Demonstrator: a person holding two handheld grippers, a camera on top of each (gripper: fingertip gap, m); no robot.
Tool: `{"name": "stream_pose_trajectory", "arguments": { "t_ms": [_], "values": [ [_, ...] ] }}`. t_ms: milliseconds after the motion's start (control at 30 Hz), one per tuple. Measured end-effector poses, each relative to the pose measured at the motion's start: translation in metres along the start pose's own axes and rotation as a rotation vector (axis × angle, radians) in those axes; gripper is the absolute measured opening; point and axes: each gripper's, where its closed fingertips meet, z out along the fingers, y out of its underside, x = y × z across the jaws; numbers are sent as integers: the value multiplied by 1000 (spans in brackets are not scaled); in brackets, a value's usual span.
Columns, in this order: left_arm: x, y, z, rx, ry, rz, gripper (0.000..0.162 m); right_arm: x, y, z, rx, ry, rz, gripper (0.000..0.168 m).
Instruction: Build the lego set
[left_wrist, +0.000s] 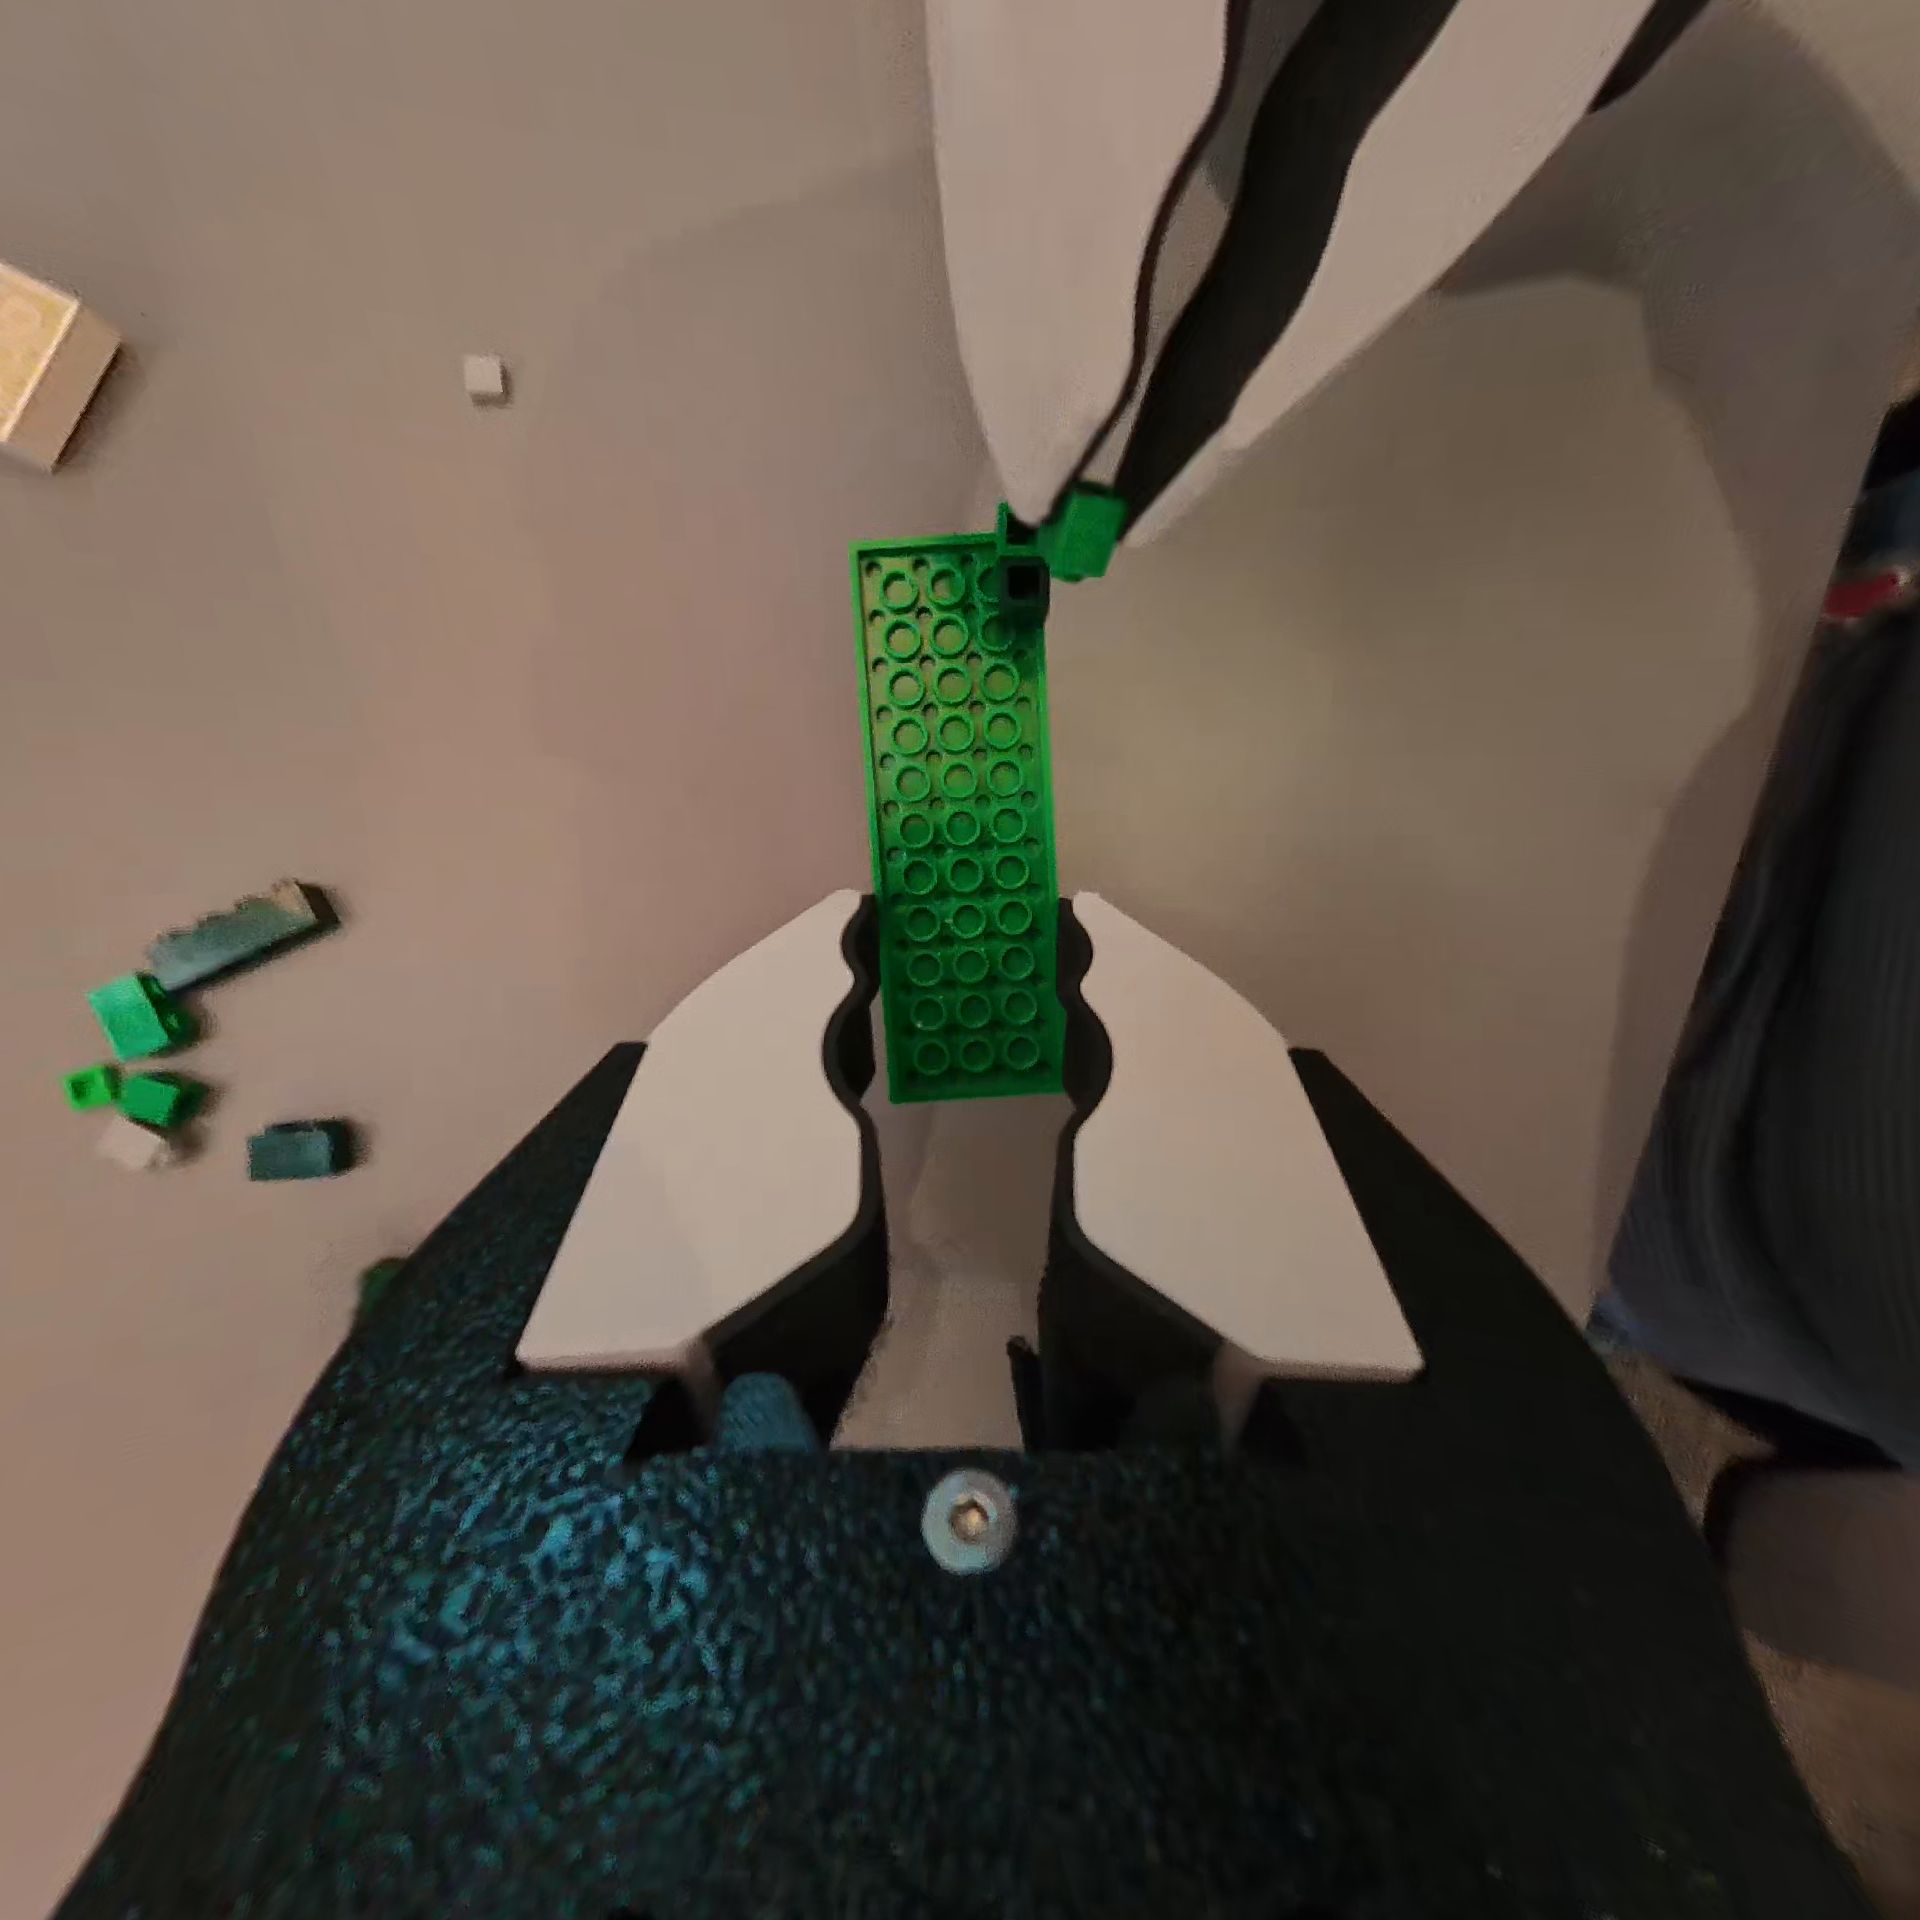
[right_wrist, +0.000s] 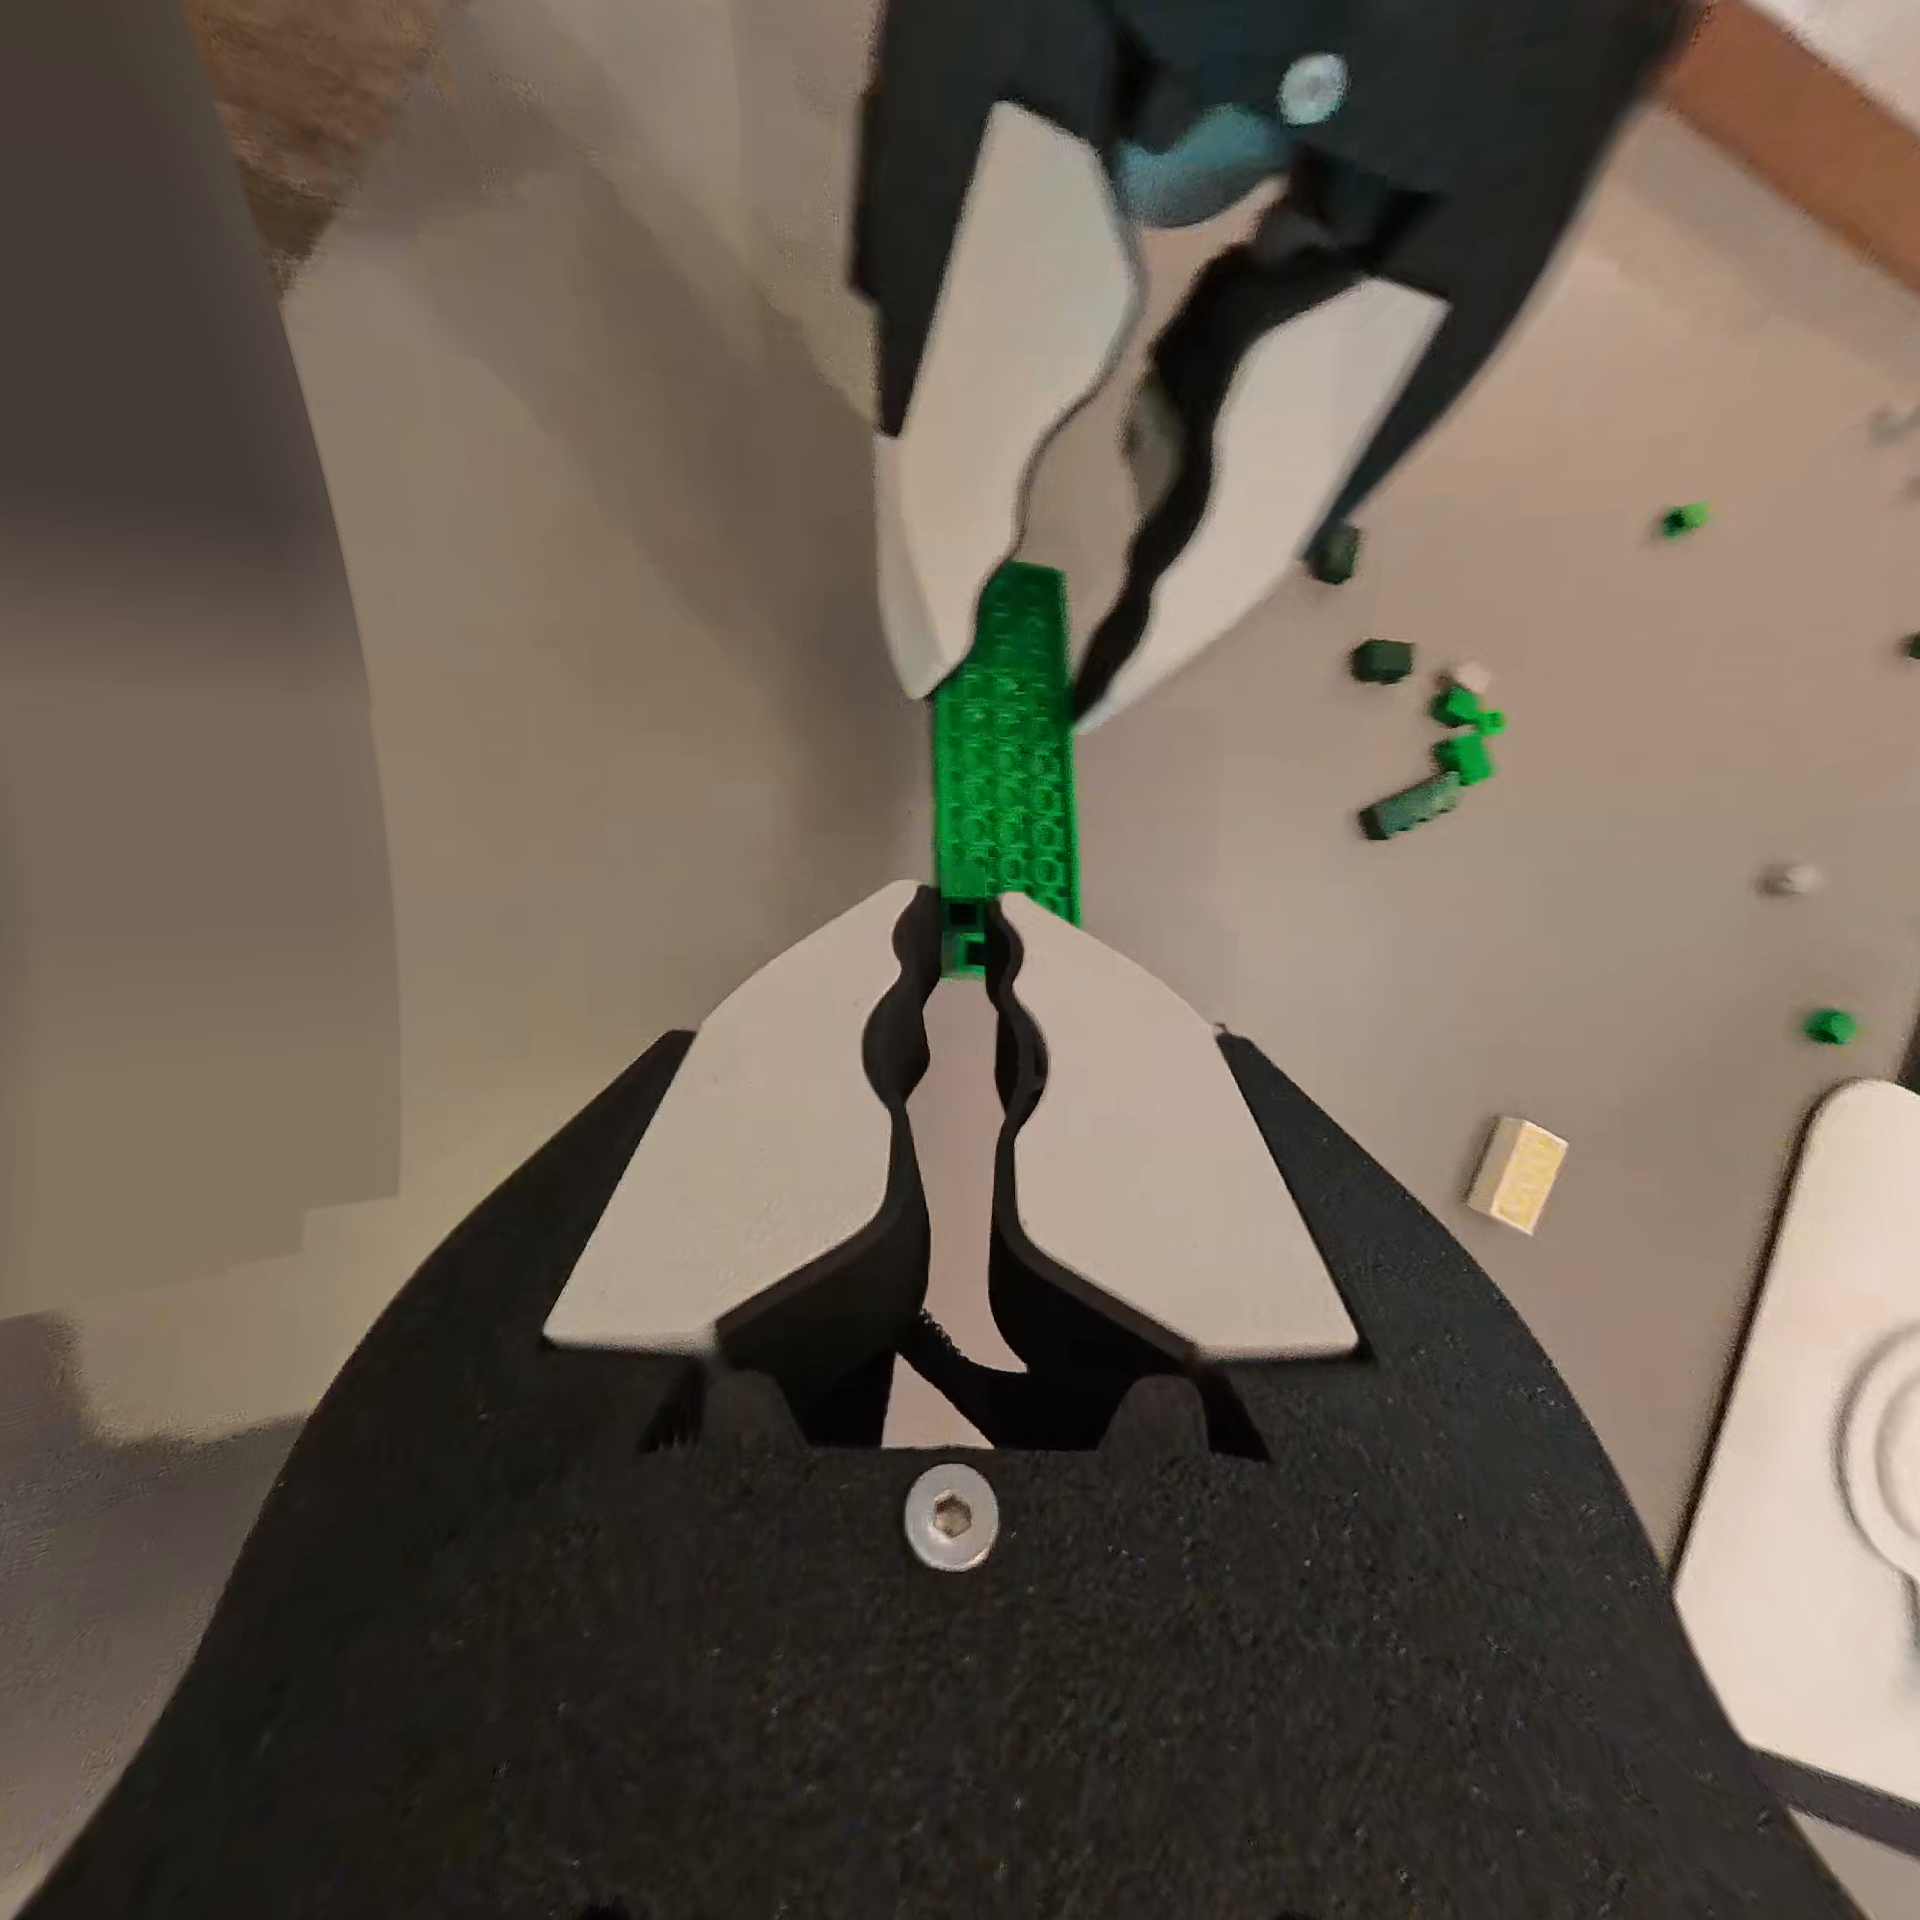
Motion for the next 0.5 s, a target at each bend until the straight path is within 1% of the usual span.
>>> {"name": "stream_pose_trajectory", "arguments": {
  "t_ms": [67,133,233,300,433,500],
  "values": [
    [-2,-7,-3,-52,13,57,32,-7,2,-3,-52,-50,-38,8],
    [-5,-13,-6,-86,2,110,32,-5,4,-5,-110,-41,-73,8],
    [-8,-19,-5,-94,-20,146,32,-2,8,-12,-137,3,-106,8],
    [-13,-16,-3,-91,-66,115,32,1,12,-17,-115,54,-63,8],
    [-18,-6,9,-38,-193,-34,32,15,33,-22,-82,250,103,8],
    [-17,-4,14,22,-253,-84,32,6,43,-17,-48,268,177,8]
  ]
}}
